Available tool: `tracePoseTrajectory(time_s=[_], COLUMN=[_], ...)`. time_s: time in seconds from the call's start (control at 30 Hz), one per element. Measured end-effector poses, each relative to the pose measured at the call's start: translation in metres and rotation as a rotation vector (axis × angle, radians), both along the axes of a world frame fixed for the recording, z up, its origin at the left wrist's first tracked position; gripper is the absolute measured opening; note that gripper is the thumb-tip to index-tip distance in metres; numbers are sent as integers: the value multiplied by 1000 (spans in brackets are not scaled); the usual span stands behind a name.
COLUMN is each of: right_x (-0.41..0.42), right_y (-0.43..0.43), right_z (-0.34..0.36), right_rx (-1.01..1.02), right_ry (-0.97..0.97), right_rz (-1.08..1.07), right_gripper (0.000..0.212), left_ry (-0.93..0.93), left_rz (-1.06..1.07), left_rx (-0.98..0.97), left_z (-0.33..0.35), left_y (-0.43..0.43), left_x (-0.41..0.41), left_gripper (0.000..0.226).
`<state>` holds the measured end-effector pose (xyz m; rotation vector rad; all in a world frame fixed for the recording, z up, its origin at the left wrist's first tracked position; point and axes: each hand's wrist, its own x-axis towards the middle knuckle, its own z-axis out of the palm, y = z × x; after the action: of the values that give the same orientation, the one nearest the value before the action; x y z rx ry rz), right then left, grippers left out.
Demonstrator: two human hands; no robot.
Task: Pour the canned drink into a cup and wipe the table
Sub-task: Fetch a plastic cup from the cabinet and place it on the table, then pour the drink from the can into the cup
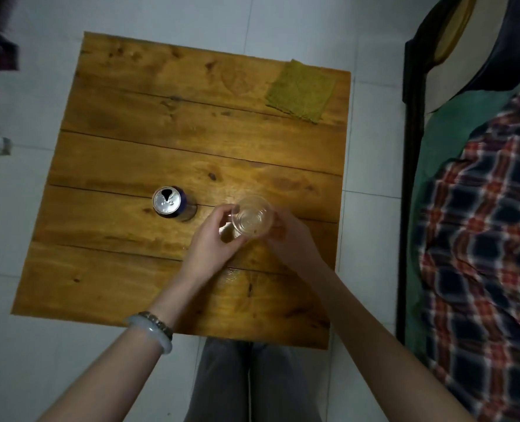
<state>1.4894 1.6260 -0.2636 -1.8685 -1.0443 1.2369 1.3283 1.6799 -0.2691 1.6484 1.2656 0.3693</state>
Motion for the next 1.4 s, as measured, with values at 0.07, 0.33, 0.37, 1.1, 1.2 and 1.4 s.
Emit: tracePoseTrajectory(time_s=[0.07,0.33,0.37,1.1,1.2,1.4], right_x=[-1,-8,-8,10,17,-10], right_y=[4,15,15,2,-3,3], right_z=[-23,-84,-87,-81,-56,4], right_rx=[-14,28,32,-34,-45,95], right_ry=[-19,-58,-56,-169,-263,-286], right_rz=[-2,-38,-35,53,57,100], right_gripper=[47,43,43,57,56,52], left_ry=[17,38,37,44,49,86], left_rz=[2,10,12,121,157,190], left_rx=[-13,-33,-35,-62,-70,49], left_z=[-21,-83,-85,-86,-64,-9], left_y=[4,10,10,-3,-8,-12], left_x=[0,-4,-4,-11,-28,-70], left_gripper=[54,55,55,66,61,57])
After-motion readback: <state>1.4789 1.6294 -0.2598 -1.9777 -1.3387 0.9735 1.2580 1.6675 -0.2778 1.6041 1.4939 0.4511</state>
